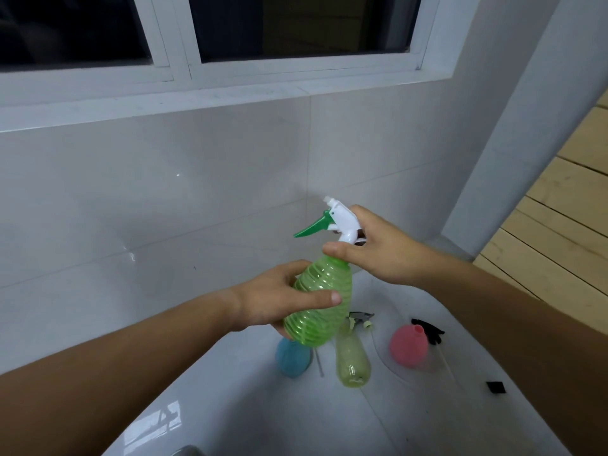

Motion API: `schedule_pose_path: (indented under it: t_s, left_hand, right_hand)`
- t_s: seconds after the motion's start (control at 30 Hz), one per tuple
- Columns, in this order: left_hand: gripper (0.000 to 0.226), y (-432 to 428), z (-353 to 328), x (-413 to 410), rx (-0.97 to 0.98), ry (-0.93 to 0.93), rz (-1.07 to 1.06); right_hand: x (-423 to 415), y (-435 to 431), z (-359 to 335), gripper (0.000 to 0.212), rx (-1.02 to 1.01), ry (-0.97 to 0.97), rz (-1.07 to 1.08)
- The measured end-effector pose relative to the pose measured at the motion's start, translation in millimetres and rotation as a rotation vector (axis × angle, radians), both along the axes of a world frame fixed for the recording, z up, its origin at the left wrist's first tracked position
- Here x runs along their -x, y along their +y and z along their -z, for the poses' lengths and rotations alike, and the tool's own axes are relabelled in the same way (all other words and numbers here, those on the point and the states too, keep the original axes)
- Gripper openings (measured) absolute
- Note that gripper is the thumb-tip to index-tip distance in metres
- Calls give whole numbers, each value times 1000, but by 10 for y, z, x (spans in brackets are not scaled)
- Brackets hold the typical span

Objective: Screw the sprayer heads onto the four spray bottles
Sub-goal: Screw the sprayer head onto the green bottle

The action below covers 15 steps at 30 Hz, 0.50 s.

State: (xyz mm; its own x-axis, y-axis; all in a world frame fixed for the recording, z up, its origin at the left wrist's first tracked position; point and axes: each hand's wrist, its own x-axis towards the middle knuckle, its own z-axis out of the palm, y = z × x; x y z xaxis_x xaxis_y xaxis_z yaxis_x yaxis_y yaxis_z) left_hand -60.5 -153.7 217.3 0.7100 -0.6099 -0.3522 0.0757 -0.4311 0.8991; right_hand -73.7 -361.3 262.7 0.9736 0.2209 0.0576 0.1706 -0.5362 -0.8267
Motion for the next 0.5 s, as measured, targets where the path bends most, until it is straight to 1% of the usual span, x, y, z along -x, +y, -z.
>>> schedule_pose_path:
  t_s: [0.1,0.13,0.2,0.27,0.33,0.4,0.5]
  left_hand:
    - [58,2,-33,-17,17,-4,-31]
    - [59,2,-45,-23,22,-4,-41]
    - [57,-8,-39,-19,15,-4,-45]
    - [53,-20,-28,-8,1,-7,-51]
    - [54,-23,-41,-14,-2,-13,-63]
    - [54,-25,-66,-24,8,-21,-78]
    - [52,-45,-69,-14,0,-38,-91]
  right_hand:
    - [-27,-62,-39,41,-114,93,-17]
    - [-33,-78,-54,41,-122,93,-36]
    - [-40,-51,-28,38,-80,38,-26]
    - [-44,14,17,38,-41,-15,46]
    - [-49,-7,9,37,-106,43,40]
    - [-62,-74,-38,34,-157,80,-31]
    - [-71,-47,-10,31,-76,-7,4]
